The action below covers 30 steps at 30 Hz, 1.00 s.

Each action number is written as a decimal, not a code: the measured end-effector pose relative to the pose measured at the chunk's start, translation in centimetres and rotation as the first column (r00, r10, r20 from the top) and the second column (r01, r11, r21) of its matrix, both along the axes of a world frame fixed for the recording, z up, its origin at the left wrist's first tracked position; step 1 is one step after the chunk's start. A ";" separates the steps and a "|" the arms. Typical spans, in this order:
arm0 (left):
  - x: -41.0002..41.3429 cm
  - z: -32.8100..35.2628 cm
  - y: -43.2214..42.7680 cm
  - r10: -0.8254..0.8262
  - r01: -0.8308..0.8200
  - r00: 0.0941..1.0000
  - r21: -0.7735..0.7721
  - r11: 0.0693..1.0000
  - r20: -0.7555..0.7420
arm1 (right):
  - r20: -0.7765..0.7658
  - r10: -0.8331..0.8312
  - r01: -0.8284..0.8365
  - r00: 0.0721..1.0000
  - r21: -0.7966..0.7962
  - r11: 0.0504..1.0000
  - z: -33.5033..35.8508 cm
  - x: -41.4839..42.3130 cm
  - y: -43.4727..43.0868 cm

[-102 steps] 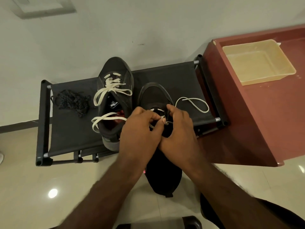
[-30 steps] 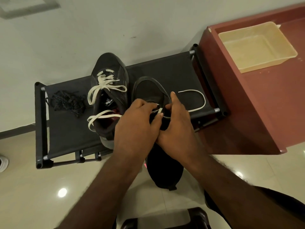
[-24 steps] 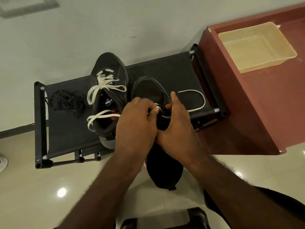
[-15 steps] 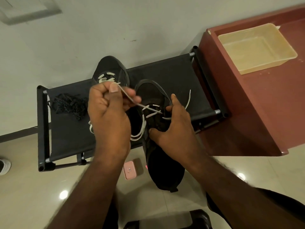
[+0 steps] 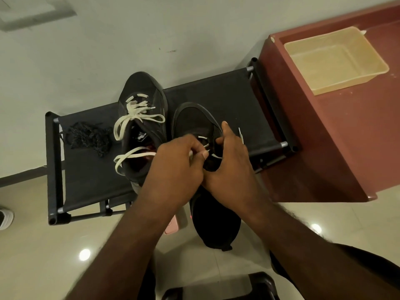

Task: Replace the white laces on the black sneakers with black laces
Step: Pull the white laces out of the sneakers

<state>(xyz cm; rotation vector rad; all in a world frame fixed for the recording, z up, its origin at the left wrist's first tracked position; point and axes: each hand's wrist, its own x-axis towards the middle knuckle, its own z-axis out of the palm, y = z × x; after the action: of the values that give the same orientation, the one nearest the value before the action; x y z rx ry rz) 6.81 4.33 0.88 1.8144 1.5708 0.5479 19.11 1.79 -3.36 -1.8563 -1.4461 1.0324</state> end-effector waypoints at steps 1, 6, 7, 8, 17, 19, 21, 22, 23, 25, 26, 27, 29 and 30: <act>0.0 -0.4 -0.1 -0.002 0.001 0.997 -0.004 1.000 -0.080 | 0.006 -0.001 0.001 1.000 0.005 1.000 0.1 -0.1 0.0; 0.0 -0.5 0.1 0.013 -0.035 0.982 -0.110 0.993 -0.188 | 0.038 0.015 -0.016 0.999 0.012 1.000 0.1 -0.3 -0.1; -0.2 -0.6 0.3 -0.003 -0.026 0.977 -0.136 0.990 -0.213 | 0.045 0.022 -0.023 0.999 0.011 1.000 0.0 -0.4 -0.1; -0.3 -0.6 0.4 -0.021 -0.014 0.974 -0.150 0.989 -0.226 | 0.051 0.026 -0.027 0.998 0.012 1.000 0.0 -0.4 -0.2; 0.6 0.0 -0.1 0.052 -0.128 0.960 0.267 0.955 0.274 | -0.008 -0.005 0.005 1.000 -0.019 1.000 0.0 -0.2 0.2; 0.5 0.3 -0.1 0.065 -0.183 0.896 0.231 0.956 0.439 | -0.001 -0.015 0.015 1.000 -0.020 1.000 0.0 -0.2 0.3; 0.4 0.5 -0.2 0.079 -0.150 0.833 0.086 0.985 0.547 | -0.005 -0.016 0.016 1.000 -0.030 0.999 0.2 -0.3 0.3; 0.5 0.4 -0.4 0.082 -0.124 0.846 0.045 0.991 0.528 | -0.012 -0.013 0.013 1.000 -0.032 0.999 0.3 -0.3 0.3; 0.6 0.1 -0.6 0.081 -0.112 0.885 0.042 0.993 0.458 | -0.015 -0.010 0.009 1.000 -0.032 0.999 0.4 -0.3 0.2; 0.7 -0.5 -0.8 0.115 -0.139 0.936 0.050 0.989 0.331 | -0.011 -0.004 0.004 1.000 -0.027 1.000 0.5 -0.4 0.2; 0.7 -0.6 -0.8 0.138 -0.160 0.941 0.046 0.986 0.310 | -0.007 0.000 0.000 1.000 -0.025 1.000 0.4 -0.4 0.2; 0.7 -0.8 -0.8 0.151 -0.171 0.941 0.042 0.984 0.303 | -0.002 0.001 -0.001 1.000 -0.026 1.000 0.4 -0.4 0.2; 0.7 -0.7 -0.5 0.164 -0.185 0.942 0.044 0.982 0.294 | 0.000 -0.001 0.001 1.000 -0.031 1.000 0.4 -0.4 0.2; 0.6 -0.5 -0.4 0.184 -0.204 0.931 0.032 0.978 0.314 | -0.002 -0.002 0.002 1.000 -0.034 0.999 0.4 -0.3 0.3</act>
<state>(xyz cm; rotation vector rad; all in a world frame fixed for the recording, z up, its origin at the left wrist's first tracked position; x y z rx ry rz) 7.44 3.94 0.36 1.5351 1.5347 0.9383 18.77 2.06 -2.92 -1.8794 -1.4332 1.0641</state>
